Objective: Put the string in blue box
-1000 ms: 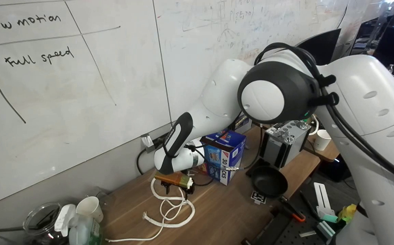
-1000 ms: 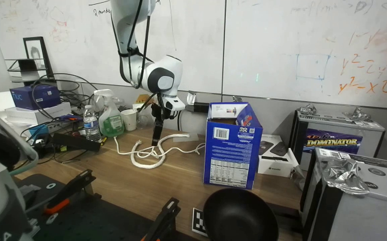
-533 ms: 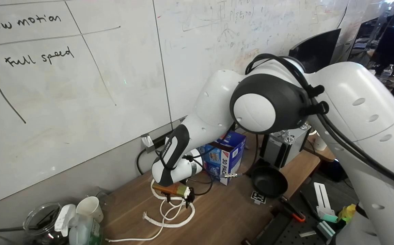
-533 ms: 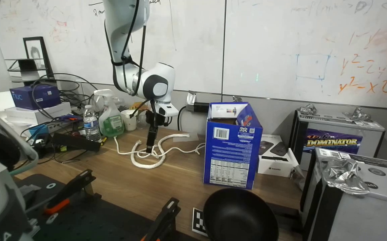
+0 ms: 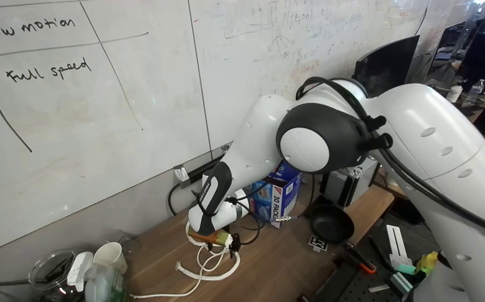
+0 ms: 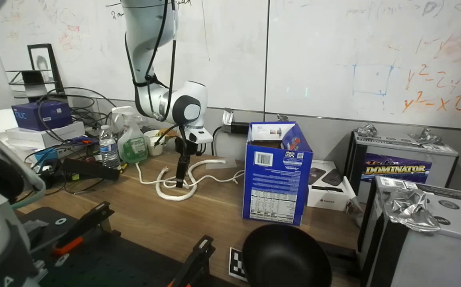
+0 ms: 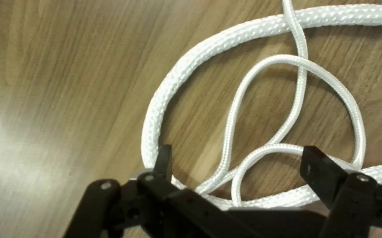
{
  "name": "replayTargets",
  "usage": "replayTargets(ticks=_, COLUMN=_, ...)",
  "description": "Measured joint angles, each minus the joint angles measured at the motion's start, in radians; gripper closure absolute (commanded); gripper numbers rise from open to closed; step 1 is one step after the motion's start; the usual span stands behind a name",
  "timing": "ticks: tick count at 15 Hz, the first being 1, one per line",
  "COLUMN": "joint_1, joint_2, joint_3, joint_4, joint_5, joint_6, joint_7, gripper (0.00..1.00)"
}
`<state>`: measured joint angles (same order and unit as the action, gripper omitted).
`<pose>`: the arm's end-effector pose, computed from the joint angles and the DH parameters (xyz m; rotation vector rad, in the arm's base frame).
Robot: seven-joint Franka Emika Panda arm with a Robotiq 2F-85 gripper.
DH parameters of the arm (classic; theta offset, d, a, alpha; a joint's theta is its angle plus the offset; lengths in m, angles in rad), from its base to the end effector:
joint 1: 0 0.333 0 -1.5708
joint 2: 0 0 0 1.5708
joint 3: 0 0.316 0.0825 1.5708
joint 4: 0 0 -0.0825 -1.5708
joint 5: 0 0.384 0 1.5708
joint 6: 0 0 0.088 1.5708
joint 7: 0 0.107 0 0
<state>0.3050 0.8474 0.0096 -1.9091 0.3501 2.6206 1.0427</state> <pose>0.5573 0.1733 0.0369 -2.6721 1.5425 0.3180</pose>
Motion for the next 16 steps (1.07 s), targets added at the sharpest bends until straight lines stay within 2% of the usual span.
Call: replayTargets(ticks=16, joint_1=0.008, joint_2=0.041, joint_3=-0.011, joint_4=0.036, joint_5=-0.026, joint_6=0.0, joint_7=0.085, gripper=0.0)
